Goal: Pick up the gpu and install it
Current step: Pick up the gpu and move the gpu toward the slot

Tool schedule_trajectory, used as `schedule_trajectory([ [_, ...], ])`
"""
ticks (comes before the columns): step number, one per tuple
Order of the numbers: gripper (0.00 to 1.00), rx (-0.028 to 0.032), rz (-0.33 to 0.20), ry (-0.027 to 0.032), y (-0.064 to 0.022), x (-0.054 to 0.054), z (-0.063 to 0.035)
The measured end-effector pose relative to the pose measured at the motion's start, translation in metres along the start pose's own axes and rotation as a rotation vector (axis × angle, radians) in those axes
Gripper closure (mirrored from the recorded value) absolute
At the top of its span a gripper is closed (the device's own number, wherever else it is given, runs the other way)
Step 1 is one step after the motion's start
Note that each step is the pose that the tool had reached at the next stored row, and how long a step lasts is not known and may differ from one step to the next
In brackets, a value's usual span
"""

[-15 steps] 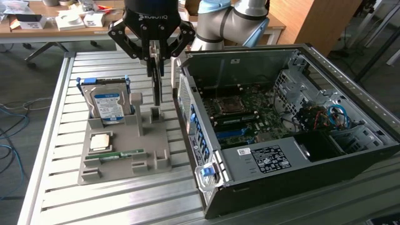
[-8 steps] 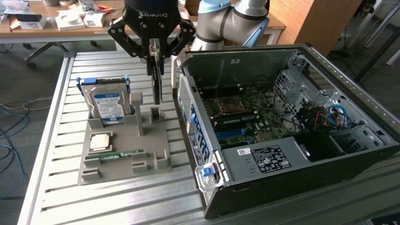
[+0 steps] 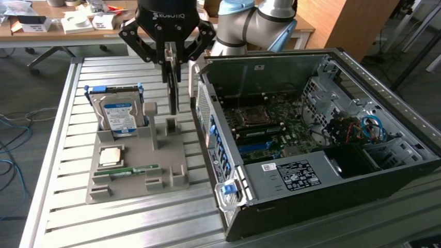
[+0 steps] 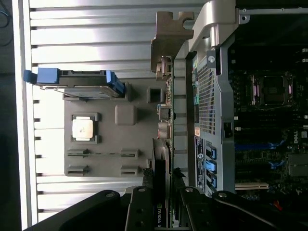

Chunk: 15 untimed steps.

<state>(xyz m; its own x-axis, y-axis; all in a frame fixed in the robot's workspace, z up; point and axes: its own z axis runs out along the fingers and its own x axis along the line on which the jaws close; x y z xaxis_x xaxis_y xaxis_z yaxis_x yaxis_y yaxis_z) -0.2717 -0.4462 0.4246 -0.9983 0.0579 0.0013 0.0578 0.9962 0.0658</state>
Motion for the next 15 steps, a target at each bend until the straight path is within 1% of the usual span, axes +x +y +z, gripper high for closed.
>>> schedule_trajectory([
  [5, 0.74, -0.0005, 0.0, 0.0003, 0.0004, -0.004, -0.0018],
  [9, 0.74, -0.0009, 0.0, 0.0011, 0.0008, -0.01, -0.0026],
  [11, 0.74, -0.0024, 0.0, 0.0015, 0.001, -0.015, -0.0027],
  [15, 0.74, -0.0077, 0.0, 0.0018, 0.0016, -0.024, -0.0026],
])
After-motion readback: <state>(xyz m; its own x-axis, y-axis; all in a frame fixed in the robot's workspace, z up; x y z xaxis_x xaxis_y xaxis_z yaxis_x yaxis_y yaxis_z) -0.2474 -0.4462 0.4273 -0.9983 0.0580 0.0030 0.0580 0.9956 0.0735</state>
